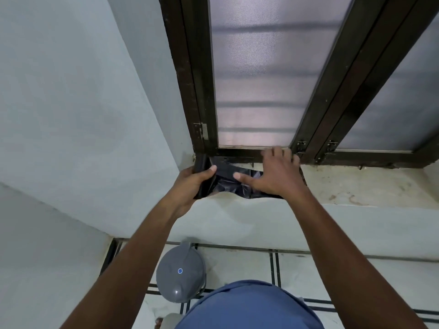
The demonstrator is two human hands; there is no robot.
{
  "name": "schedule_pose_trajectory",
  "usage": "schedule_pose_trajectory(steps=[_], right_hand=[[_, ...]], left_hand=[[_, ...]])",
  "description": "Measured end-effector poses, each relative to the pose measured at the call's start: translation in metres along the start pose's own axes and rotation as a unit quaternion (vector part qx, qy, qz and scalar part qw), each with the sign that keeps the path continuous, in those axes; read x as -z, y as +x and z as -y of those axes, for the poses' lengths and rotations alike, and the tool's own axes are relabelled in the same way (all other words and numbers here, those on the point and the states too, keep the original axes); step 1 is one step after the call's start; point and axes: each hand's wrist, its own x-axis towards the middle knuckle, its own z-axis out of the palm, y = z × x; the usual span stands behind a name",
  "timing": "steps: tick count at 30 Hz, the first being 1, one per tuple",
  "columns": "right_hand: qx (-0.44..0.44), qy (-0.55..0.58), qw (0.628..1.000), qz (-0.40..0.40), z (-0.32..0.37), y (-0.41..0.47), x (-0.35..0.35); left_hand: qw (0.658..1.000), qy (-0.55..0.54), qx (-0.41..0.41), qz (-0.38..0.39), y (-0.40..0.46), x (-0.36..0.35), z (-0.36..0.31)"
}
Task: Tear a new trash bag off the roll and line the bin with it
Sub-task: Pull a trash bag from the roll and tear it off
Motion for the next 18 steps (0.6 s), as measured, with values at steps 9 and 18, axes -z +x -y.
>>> schedule_pose_trajectory(steps=[9, 18], right_hand=[[0.118, 0.341, 0.93, 0.069, 0.025, 0.008, 0.01], [0.086, 0.355, 0.929, 0.052, 0.012, 0.012, 0.009]], left_hand=[[0.999, -0.007, -0.033, 0.036, -0.001, -0.019, -0.016], [0.995, -0.074, 0.02, 0.061, -0.003, -0.003, -0.023]])
